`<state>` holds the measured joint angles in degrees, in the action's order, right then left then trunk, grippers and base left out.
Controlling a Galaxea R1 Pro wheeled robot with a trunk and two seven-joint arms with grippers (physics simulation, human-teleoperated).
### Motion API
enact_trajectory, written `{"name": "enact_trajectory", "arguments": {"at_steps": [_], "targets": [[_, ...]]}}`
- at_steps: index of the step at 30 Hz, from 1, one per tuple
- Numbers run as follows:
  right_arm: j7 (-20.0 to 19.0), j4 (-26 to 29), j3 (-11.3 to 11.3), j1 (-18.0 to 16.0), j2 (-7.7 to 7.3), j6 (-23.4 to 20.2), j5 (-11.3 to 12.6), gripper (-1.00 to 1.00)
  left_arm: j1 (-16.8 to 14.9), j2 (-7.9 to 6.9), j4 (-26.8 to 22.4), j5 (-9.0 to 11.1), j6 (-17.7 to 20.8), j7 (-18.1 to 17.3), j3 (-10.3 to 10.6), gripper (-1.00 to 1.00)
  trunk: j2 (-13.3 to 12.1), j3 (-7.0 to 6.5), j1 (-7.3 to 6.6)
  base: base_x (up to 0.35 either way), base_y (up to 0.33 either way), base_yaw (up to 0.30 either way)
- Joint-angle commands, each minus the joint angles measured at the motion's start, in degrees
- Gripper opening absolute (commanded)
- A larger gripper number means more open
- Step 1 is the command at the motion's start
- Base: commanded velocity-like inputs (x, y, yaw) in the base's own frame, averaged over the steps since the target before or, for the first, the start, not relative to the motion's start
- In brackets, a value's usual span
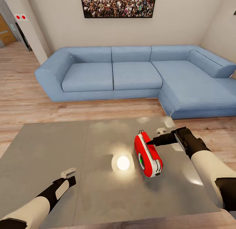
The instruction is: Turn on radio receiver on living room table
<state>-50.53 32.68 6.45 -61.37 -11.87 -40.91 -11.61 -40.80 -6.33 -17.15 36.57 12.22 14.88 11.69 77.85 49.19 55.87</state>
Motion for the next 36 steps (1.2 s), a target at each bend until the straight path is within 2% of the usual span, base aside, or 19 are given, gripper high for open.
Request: {"name": "enact_trajectory", "arguments": {"at_steps": [1,13,20,21,22,27,31,34,36], "targets": [[0.0,0.01,-0.03,0.0,0.0,-0.13,0.28,-1.0,0.0,0.0,0.01,0.0,0.0,-0.01,0.0,-1.0,0.42,0.18,0.22,0.0,0.0,0.0],[0.0,0.01,-0.03,0.02,0.0,-0.13,0.28,-1.0,0.01,0.0,0.01,-0.06,0.0,0.01,0.0,-1.0,5.23,2.34,2.86,0.0,0.0,0.0],[0.0,0.01,-0.03,0.01,0.0,-0.13,0.28,-1.0,0.01,0.08,0.01,-0.01,0.0,-0.02,0.0,-1.0,5.23,2.34,2.86,0.0,0.0,0.0],[0.11,2.27,-0.21,0.28,0.3,-1.06,1.4,-1.0,0.37,0.39,0.11,-0.05,-0.32,-0.14,-0.09,-1.0,5.19,2.32,2.84,0.0,0.0,0.0],[0.5,2.67,-0.41,0.28,0.55,-0.98,1.33,-1.0,0.73,0.7,0.11,-0.07,-0.36,-0.14,-0.09,-1.0,5.19,2.32,2.84,0.0,0.0,0.0],[-0.07,1.6,-1.83,0.28,2.03,0.38,1.71,-1.0,1.47,2.28,0.12,-0.13,-0.38,-0.12,-0.09,-1.0,5.19,2.32,2.84,0.0,0.0,0.0],[-0.39,1.89,-1.87,0.28,3.33,1.23,1.76,-1.0,1.5,3.59,0.12,-0.1,-0.41,-0.14,-0.09,-1.0,5.19,2.32,2.84,0.0,0.0,0.0],[-0.43,1.93,-1.88,0.28,4.31,1.4,1.77,-1.0,1.51,3.68,0.11,-0.09,-0.4,-0.12,-0.09,-1.0,5.19,2.32,2.84,0.0,0.0,0.0],[-0.44,1.94,-1.88,0.28,4.39,1.47,1.77,-1.0,1.51,3.74,0.12,-0.09,-0.43,-0.14,-0.09,-1.0,5.19,2.32,2.84,0.0,0.0,0.0]]}}
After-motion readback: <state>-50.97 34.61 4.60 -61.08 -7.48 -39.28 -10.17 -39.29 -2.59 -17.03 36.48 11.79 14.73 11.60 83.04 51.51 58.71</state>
